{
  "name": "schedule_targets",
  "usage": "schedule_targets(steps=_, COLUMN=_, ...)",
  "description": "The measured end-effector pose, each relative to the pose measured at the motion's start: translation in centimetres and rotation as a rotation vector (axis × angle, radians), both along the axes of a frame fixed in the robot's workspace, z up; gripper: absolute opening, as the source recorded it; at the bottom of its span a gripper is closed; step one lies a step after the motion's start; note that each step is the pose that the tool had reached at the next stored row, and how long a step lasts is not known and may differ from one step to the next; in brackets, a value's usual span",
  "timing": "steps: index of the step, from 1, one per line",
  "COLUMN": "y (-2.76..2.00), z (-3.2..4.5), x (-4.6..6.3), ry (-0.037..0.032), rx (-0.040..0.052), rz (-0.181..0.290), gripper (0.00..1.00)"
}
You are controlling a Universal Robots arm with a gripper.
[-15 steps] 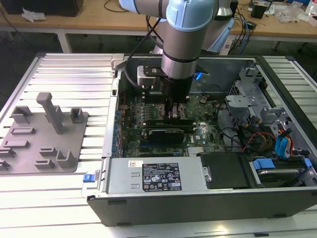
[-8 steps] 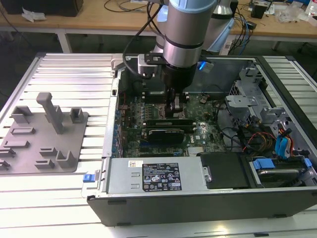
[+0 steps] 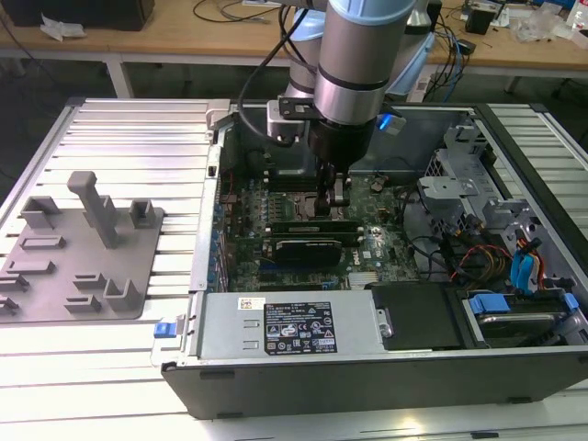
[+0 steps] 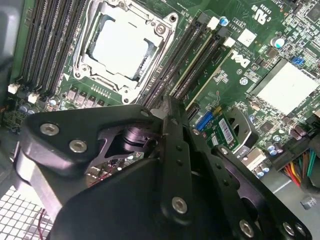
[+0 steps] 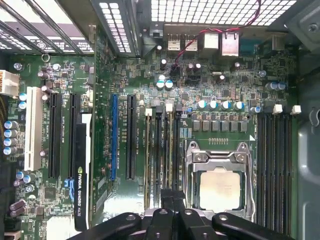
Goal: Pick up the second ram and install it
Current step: 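Insert the second ram into the second slot, then press down the second ram until it locks into place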
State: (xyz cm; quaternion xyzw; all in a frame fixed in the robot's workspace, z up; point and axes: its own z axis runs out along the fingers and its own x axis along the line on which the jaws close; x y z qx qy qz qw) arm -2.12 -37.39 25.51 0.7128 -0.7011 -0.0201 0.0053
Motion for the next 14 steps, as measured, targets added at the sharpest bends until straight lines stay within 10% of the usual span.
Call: schedule_targets(steps=14, y=0.00, z=0.00, x=0.05, ry=-0.0032, rx=0.0000, rz=-0.001, gripper=0.08)
